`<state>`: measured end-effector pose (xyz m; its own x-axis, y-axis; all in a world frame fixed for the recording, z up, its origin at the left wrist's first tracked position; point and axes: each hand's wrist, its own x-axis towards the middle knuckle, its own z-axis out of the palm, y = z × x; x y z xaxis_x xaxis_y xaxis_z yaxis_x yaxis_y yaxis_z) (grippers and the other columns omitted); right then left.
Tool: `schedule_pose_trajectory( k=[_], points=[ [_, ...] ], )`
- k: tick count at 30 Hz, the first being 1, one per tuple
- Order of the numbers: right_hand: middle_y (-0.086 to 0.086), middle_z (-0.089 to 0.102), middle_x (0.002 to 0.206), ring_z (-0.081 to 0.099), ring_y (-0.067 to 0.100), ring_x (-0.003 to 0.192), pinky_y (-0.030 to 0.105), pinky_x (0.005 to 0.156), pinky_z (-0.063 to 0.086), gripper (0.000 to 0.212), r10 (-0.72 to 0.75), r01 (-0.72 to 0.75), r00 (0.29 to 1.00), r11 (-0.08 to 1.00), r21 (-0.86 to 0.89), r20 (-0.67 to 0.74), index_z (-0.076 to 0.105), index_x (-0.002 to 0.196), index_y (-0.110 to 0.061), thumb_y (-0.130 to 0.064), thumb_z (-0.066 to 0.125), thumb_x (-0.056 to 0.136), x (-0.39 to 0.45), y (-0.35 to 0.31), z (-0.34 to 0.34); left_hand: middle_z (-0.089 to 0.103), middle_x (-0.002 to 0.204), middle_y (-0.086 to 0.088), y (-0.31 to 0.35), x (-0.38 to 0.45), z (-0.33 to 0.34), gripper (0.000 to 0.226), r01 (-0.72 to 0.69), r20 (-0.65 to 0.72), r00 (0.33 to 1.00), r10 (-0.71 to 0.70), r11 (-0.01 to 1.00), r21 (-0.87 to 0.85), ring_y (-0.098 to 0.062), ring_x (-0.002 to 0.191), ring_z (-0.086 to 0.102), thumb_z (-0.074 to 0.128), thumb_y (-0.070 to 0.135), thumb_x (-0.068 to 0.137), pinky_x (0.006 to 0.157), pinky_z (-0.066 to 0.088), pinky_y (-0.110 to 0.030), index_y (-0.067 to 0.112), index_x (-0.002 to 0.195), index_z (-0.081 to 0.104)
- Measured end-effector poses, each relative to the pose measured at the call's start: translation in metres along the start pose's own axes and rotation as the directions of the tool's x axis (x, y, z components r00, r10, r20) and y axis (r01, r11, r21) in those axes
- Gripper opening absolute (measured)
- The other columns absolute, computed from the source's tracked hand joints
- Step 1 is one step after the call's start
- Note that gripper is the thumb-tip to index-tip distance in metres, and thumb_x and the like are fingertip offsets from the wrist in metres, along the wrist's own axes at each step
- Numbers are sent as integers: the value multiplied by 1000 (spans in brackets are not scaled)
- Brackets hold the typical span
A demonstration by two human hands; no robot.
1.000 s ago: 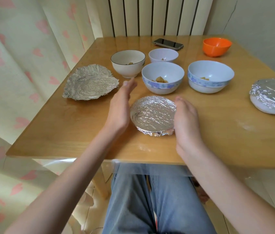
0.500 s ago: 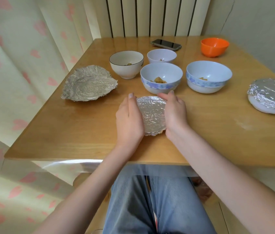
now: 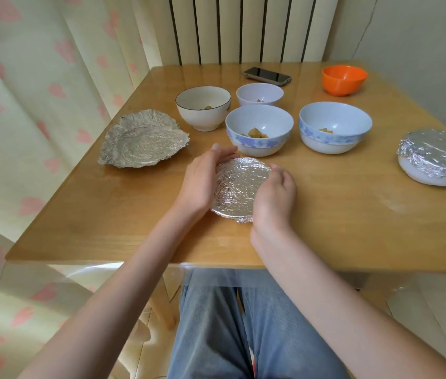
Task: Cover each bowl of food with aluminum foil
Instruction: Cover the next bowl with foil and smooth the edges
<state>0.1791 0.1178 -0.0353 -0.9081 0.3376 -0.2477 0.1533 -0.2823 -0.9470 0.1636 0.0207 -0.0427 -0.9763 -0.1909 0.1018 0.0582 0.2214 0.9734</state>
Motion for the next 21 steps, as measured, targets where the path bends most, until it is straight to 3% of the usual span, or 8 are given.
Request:
schedule_pose_trajectory(
  k=[3, 7, 10, 13, 15, 16, 18, 21],
  points=[
    [11, 66, 113, 62, 28, 103, 41, 94, 49, 32, -31, 30, 999, 997, -74, -18, 62, 108, -14, -11, 32, 98, 14, -2, 6, 68, 114, 3, 1, -6, 3, 44, 5, -108, 994, 2, 998, 66, -11, 116, 58, 28, 33, 100, 100, 39, -18, 21, 115, 67],
    [10, 69, 97, 65, 30, 94, 43, 88, 53, 31, -53, 80, 992, 965, -249, 113, 64, 92, -18, -10, 35, 97, 36, -3, 4, 64, 120, -3, 9, -21, 15, 60, -50, -227, 971, 80, 990, 133, -17, 114, 53, 19, 37, 87, 93, 35, -22, 12, 118, 64],
    [22, 68, 102, 64, 37, 100, 35, 78, 50, 30, -33, 124, 967, 927, -355, 252, 65, 97, -3, -13, 37, 98, 52, -10, -8, 65, 113, -4, 12, -24, 12, 40, -27, -200, 978, 57, 988, 149, -19, 107, 52, 22, 31, 102, 88, 32, -22, 22, 105, 61],
    [25, 65, 110, 62, 37, 102, 36, 79, 49, 33, -38, 246, 908, 853, -460, 416, 66, 103, -1, -20, 39, 98, 63, -23, -15, 68, 115, -3, 13, -11, -8, 44, 18, -184, 983, 8, 990, 138, -18, 114, 59, 27, 42, 96, 103, 40, -33, 25, 99, 67],
    [19, 70, 95, 64, 33, 90, 36, 80, 50, 35, -143, 425, 852, 750, -507, 504, 68, 99, -4, -24, 40, 99, 64, -25, -11, 70, 112, -1, 17, 1, -14, 43, -21, -121, 992, 37, 991, 135, -17, 113, 62, 28, 47, 88, 106, 41, -41, 29, 92, 67],
    [13, 68, 80, 61, 31, 81, 31, 73, 47, 35, -188, 496, 822, 699, -515, 537, 68, 96, -4, -25, 41, 99, 63, -25, -8, 70, 115, -1, 19, 5, -13, 46, -61, -50, 996, 70, 984, 165, -15, 115, 61, 27, 46, 89, 107, 41, -42, 29, 95, 69],
    [4, 58, 63, 52, 25, 70, 31, 61, 36, 34, -238, 568, 793, 622, -539, 561, 66, 87, -4, -25, 44, 99, 59, -21, -5, 72, 115, 3, 18, 10, -7, 50, -124, 77, 991, 110, 970, 209, -11, 115, 62, 26, 44, 93, 107, 42, -42, 29, 96, 73],
    [17, 67, 81, 59, 32, 81, 36, 68, 42, 34, -307, 569, 812, 607, -554, 497, 67, 93, 3, -23, 45, 98, 62, -16, -10, 75, 103, 9, 12, 13, -4, 49, -112, 110, 990, 94, 978, 174, -6, 108, 65, 26, 40, 96, 105, 44, -36, 34, 92, 74]
  ],
)
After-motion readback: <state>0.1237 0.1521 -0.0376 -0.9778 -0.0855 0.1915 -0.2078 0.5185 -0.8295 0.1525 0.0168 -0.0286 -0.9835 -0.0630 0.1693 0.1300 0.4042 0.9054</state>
